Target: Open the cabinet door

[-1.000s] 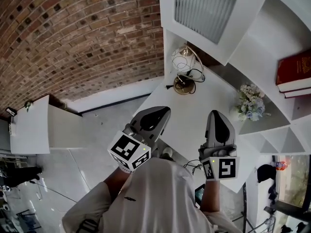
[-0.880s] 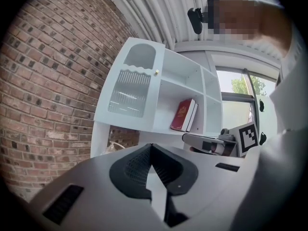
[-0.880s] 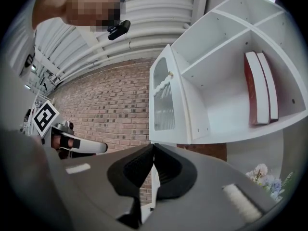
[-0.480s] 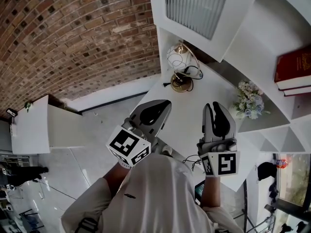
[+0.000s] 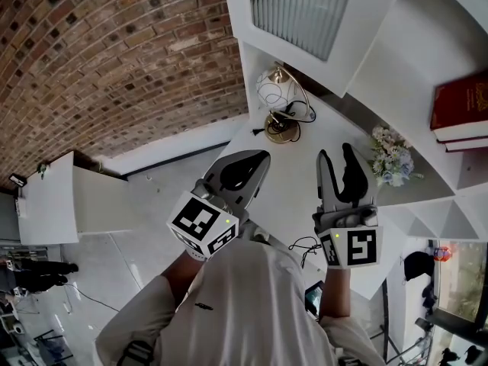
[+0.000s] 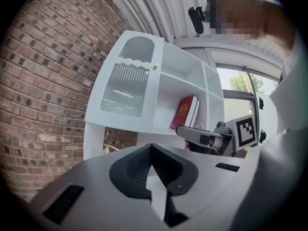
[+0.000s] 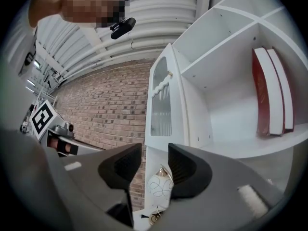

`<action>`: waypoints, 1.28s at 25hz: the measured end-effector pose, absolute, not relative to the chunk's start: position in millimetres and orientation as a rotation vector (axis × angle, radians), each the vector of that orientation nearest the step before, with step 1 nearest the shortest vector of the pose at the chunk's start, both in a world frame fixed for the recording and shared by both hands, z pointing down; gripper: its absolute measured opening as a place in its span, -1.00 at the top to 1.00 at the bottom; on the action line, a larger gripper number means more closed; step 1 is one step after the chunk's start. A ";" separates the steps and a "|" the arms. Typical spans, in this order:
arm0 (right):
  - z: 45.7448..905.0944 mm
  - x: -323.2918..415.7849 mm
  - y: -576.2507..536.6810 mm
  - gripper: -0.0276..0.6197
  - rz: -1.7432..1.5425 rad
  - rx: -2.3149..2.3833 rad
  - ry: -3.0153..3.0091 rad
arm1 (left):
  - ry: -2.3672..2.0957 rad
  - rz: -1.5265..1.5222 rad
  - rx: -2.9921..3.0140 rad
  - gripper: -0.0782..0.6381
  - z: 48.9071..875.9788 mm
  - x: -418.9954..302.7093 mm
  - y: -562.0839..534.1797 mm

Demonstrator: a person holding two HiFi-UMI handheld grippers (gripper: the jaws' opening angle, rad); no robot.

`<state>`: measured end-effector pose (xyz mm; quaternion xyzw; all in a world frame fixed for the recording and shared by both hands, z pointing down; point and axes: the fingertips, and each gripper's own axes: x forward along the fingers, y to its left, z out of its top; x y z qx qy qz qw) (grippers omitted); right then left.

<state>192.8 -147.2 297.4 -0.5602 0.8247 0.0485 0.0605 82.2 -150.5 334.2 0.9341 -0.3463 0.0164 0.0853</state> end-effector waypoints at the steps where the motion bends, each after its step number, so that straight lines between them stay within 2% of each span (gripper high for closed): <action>1: 296.7 194.8 -150.2 0.37 0.151 -1.701 2.494 | -1.031 0.048 2.788 0.76 333.1 83.1 -152.7; 32: 267.4 218.1 -230.4 0.28 0.196 -1.714 2.449 | -1.062 0.048 2.795 0.76 323.2 92.4 -202.4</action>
